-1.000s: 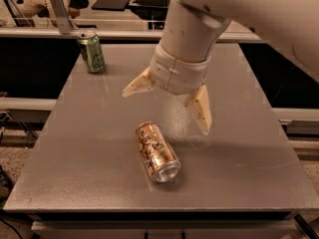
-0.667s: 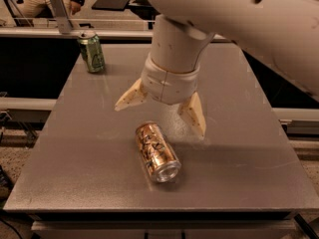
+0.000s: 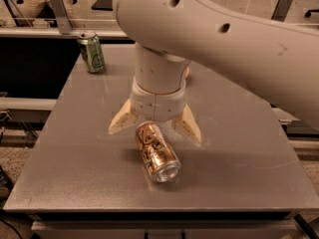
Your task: Place orange can upright
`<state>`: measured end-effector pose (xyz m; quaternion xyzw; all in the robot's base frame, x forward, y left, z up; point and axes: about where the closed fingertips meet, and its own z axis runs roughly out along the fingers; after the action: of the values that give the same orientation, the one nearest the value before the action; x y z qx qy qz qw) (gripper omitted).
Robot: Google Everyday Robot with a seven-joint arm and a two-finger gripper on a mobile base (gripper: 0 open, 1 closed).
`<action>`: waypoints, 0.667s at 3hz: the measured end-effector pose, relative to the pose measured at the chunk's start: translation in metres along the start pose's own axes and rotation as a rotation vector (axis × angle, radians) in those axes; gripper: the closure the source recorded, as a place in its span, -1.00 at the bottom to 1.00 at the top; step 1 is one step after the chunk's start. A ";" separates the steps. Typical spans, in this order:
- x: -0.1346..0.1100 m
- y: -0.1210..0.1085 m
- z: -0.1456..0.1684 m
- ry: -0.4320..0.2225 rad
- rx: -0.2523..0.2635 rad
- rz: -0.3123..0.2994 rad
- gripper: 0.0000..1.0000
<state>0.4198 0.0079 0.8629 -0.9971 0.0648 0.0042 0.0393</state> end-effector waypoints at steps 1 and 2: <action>-0.005 0.000 0.007 0.023 -0.045 -0.060 -1.00; -0.002 0.004 0.012 0.057 -0.101 -0.089 -1.00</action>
Offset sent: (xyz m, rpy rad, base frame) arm -0.0051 -0.0078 -0.0212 -0.1727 -0.0629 0.1291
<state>0.4168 0.0049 0.8508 -0.9994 0.0210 -0.0227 -0.0128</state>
